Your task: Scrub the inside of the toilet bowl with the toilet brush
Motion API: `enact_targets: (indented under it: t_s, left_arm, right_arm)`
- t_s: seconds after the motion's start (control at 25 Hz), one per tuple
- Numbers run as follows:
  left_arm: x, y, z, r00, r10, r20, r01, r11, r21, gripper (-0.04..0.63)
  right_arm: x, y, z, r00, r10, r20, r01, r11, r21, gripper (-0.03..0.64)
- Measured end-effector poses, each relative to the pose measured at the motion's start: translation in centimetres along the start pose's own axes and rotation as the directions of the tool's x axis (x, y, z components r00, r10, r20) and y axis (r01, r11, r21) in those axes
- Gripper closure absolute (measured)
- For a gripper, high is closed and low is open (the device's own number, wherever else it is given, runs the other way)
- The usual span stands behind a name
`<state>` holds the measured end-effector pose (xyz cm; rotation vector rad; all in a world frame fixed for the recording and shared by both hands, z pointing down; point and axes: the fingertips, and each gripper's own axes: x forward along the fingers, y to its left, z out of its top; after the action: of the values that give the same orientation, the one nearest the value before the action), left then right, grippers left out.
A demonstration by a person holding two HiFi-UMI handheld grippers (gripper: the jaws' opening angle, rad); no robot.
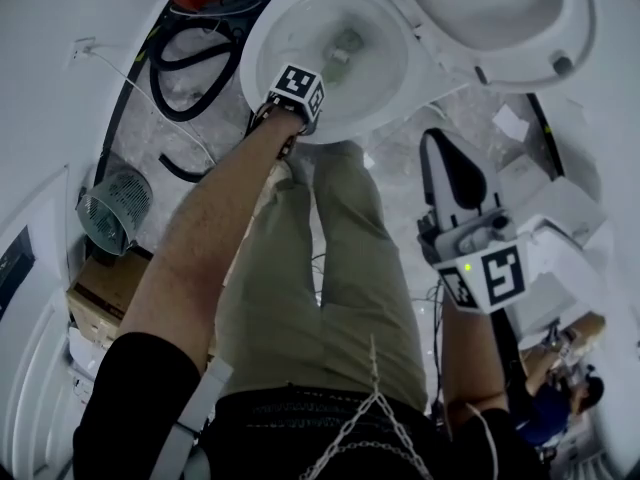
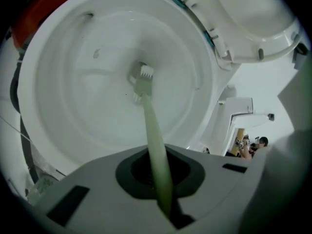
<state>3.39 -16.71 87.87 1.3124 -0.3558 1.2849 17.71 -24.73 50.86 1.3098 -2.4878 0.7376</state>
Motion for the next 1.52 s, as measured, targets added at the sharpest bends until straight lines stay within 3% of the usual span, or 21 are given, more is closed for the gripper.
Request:
enact_targets:
  t_s: [0.12, 0.2, 0.32, 0.44, 0.72, 0.88, 1.28, 1.4, 1.52]
  left_arm:
    - [-1.1, 0.6, -0.6, 0.998, -0.018, 0.053, 0.020, 0.999, -0.047, 0.595]
    - [-2.0, 0.7, -1.0, 0.995, -0.012, 0.101, 0.016, 0.999, -0.036, 0.595]
    - [-4.0, -0.1, -1.5, 0.974, -0.002, 0.225, -0.011, 0.998, 0.056, 0.595]
    - [-7.5, -1.6, -2.6, 0.925, 0.004, 0.380, -0.075, 0.982, 0.171, 0.595]
    - [-16.7, -6.3, -8.0, 0.783, -0.053, 0.619, -0.184, 0.932, 0.312, 0.595]
    - [-23.1, -8.9, -11.6, 0.680, -0.065, 0.730, -0.296, 0.887, 0.354, 0.594]
    - [-41.0, -16.9, -18.9, 0.400, -0.128, 0.908, -0.368, 0.884, 0.287, 0.595]
    - [-46.0, -19.7, -20.7, 0.331, -0.167, 0.929, -0.448, 0.839, 0.310, 0.595]
    - [-50.3, -21.7, -22.4, 0.275, -0.193, 0.942, -0.511, 0.801, 0.313, 0.594]
  right_arm:
    - [-0.4, 1.1, 0.7, 1.000, -0.003, 0.009, 0.003, 1.000, -0.014, 0.615]
    - [-0.9, 1.8, 1.0, 1.000, -0.010, 0.013, 0.010, 1.000, -0.020, 0.615]
    - [-1.7, 2.8, 1.4, 0.999, -0.030, 0.019, 0.031, 0.999, -0.027, 0.615]
    - [-2.6, 4.4, 2.0, 0.998, -0.052, 0.035, 0.054, 0.998, -0.043, 0.615]
    - [-4.4, 8.8, 3.4, 0.994, -0.085, 0.072, 0.090, 0.994, -0.066, 0.615]
    - [-6.0, 11.3, 4.9, 0.992, -0.096, 0.083, 0.103, 0.991, -0.086, 0.615]
    - [-11.0, 15.7, 12.0, 0.981, -0.117, 0.152, 0.145, 0.971, -0.191, 0.615]
    - [-12.3, 17.3, 14.4, 0.975, -0.120, 0.185, 0.159, 0.964, -0.212, 0.615]
    - [-13.5, 19.5, 17.4, 0.968, -0.098, 0.232, 0.153, 0.960, -0.232, 0.615]
